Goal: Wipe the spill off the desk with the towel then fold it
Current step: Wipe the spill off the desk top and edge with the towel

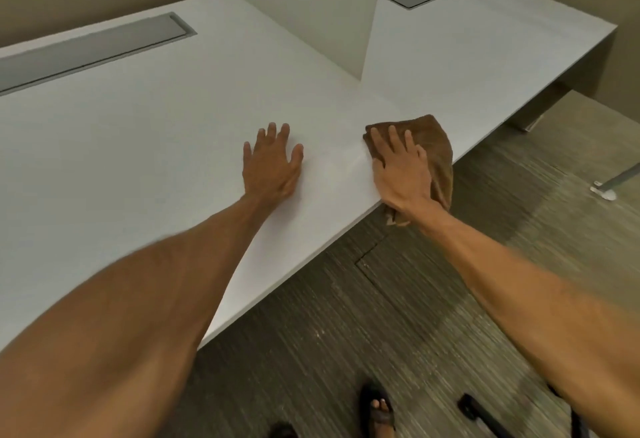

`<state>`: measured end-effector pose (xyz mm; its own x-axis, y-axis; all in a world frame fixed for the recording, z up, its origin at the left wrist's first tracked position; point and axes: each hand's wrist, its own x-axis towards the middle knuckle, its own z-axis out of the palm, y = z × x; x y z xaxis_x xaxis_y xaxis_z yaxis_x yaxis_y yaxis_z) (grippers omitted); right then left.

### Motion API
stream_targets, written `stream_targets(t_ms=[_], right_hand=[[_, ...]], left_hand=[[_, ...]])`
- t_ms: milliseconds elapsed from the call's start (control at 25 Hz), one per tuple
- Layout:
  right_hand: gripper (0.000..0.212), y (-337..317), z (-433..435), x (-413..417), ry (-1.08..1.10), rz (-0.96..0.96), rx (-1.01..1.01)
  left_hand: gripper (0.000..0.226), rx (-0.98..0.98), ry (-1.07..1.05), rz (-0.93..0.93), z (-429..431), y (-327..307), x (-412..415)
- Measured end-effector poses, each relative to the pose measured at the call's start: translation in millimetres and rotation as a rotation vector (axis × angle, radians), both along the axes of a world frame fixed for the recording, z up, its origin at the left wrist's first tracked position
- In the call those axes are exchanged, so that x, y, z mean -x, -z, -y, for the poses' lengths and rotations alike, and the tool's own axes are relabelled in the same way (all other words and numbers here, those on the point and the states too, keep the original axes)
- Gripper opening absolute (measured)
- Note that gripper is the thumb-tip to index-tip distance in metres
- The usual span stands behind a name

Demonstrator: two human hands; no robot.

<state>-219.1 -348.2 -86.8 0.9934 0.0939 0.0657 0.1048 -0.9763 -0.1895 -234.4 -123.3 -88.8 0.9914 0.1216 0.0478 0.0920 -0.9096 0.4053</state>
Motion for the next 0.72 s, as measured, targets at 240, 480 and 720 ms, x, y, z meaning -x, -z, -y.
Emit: stream_targets(t_ms=[240,480,720], right_hand=[[0.056,6.8,-63.4,49.7,-0.346,0.034,0.005],[0.061,-6.7,-123.8,-29.8,-0.614,-0.057,0.022],[0.060,-5.8,-113.1,-97.9,-0.691,-0.081,0.108]], left_hand=[[0.056,-0.164,-0.144,-0.035,-43.8,-2.8,-5.8],[0.058,-0.189,-0.211,-0.069,-54.7,8.3,2.0],[0.057,-0.174,-0.237,-0.036,-55.2,10.3,2.8]])
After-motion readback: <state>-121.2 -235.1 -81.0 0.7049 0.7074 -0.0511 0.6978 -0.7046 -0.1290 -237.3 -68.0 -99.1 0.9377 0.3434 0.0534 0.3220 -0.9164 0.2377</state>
